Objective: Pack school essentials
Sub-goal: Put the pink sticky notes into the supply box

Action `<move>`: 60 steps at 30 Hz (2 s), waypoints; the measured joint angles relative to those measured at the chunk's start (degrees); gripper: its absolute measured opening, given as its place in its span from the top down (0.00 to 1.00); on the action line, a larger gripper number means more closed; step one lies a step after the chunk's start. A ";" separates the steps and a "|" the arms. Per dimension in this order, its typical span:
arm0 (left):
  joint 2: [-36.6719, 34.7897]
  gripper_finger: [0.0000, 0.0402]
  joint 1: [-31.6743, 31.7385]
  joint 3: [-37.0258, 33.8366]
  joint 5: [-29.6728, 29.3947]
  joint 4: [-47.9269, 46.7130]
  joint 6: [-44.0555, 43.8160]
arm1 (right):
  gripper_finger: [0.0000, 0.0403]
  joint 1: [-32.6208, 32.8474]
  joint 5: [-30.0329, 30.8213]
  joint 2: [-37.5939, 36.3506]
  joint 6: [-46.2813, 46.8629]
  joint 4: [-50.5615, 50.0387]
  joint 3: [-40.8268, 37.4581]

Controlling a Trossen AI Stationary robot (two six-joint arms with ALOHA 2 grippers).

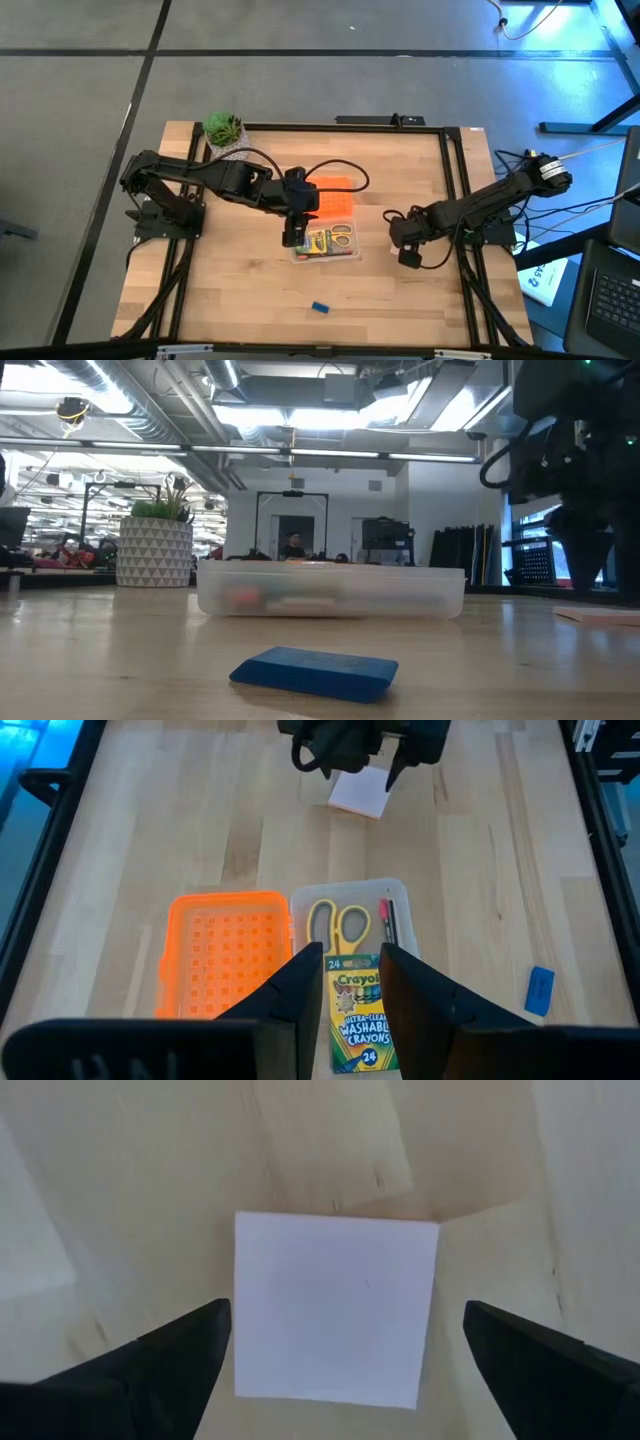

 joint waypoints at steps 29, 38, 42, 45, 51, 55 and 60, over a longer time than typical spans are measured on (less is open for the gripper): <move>0.00 0.77 0.02 -0.01 -3.91 0.00 0.00 | 0.01 0.03 -0.67 0.02 1.02 4.69 -3.06; 0.00 0.77 0.02 0.01 -3.91 0.00 0.00 | 0.01 0.03 -1.24 -0.09 -0.12 8.77 -5.92; 0.00 0.77 0.02 0.00 -3.89 0.02 0.01 | 0.01 0.00 -1.62 -0.18 1.11 8.52 -5.63; 0.00 0.77 0.00 -0.01 -3.89 0.02 0.00 | 0.01 -0.02 -2.16 -0.20 1.37 8.24 -5.23; 0.00 0.77 0.02 -0.01 -3.89 0.02 0.00 | 0.01 0.01 -2.35 -0.20 1.29 8.35 -5.25; 0.00 0.77 0.00 -0.01 -3.89 0.00 0.00 | 0.01 0.14 -1.96 0.65 0.76 8.37 -5.21; 0.00 0.77 0.00 -0.01 -3.89 0.01 0.00 | 0.01 0.16 -1.04 1.27 -0.34 8.43 -5.12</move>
